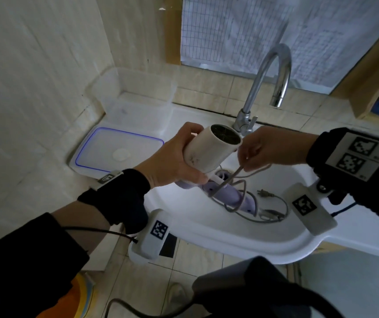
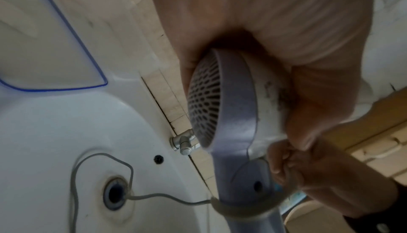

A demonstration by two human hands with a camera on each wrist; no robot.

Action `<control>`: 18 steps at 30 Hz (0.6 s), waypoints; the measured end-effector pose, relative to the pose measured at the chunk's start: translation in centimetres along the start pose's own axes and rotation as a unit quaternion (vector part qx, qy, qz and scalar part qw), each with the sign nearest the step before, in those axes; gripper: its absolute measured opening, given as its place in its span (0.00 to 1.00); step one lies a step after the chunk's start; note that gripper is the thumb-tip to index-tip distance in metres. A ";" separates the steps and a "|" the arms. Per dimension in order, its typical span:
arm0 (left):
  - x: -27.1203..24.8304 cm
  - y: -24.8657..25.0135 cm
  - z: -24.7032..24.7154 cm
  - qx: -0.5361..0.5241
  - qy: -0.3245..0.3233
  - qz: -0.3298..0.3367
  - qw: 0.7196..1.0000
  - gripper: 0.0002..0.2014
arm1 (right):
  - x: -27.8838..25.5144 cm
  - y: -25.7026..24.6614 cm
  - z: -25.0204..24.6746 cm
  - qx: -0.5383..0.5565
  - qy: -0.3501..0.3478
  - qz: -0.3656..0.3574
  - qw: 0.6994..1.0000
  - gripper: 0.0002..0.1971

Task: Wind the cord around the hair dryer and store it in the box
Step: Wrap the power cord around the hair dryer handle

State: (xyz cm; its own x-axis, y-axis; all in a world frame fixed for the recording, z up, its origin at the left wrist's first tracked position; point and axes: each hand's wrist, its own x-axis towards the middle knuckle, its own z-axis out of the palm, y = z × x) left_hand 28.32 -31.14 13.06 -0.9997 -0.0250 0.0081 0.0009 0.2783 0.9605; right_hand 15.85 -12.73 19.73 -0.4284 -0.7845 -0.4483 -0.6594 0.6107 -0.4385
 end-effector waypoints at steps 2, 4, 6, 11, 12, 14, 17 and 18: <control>0.1 0.4 -0.4 -0.046 -0.017 -0.005 0.999 0.36 | 0.0 0.7 -0.5 0.004 0.006 -0.001 1.000 0.04; 0.3 0.7 -1.0 -0.086 -0.023 -0.016 0.996 0.35 | 0.0 1.3 -0.9 0.002 -0.006 0.000 1.000 0.03; 0.4 0.6 -1.7 -0.118 -0.028 -0.031 0.992 0.36 | 0.0 1.7 -1.2 0.013 -0.022 0.002 1.000 0.04; 0.4 0.3 -2.6 -0.178 -0.046 -0.046 0.982 0.40 | -0.1 2.8 -1.8 0.067 -0.034 0.026 0.997 0.05; 0.4 0.2 -2.6 -0.193 -0.046 -0.047 0.979 0.42 | -0.1 3.0 -1.8 0.077 -0.033 0.026 0.996 0.04; 0.4 -0.2 -2.6 -0.226 -0.039 -0.049 0.972 0.45 | 0.1 3.5 -1.6 0.099 -0.027 0.028 0.994 0.04; 0.6 -0.4 -2.5 -0.275 -0.015 -0.051 0.960 0.45 | 0.6 4.4 -0.9 0.162 -0.015 0.036 0.986 0.05; 0.6 -0.4 -2.5 -0.293 -0.009 -0.049 0.955 0.45 | 0.8 4.7 -0.5 0.194 -0.004 0.043 0.980 0.06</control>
State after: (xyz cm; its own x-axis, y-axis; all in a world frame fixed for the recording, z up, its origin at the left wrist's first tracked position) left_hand 27.77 -33.64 13.38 -0.9960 -0.0052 -0.0894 -0.0834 -0.3096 0.9472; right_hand 12.04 -10.56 17.71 -0.4666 -0.7286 -0.5014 -0.3366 0.6705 -0.6611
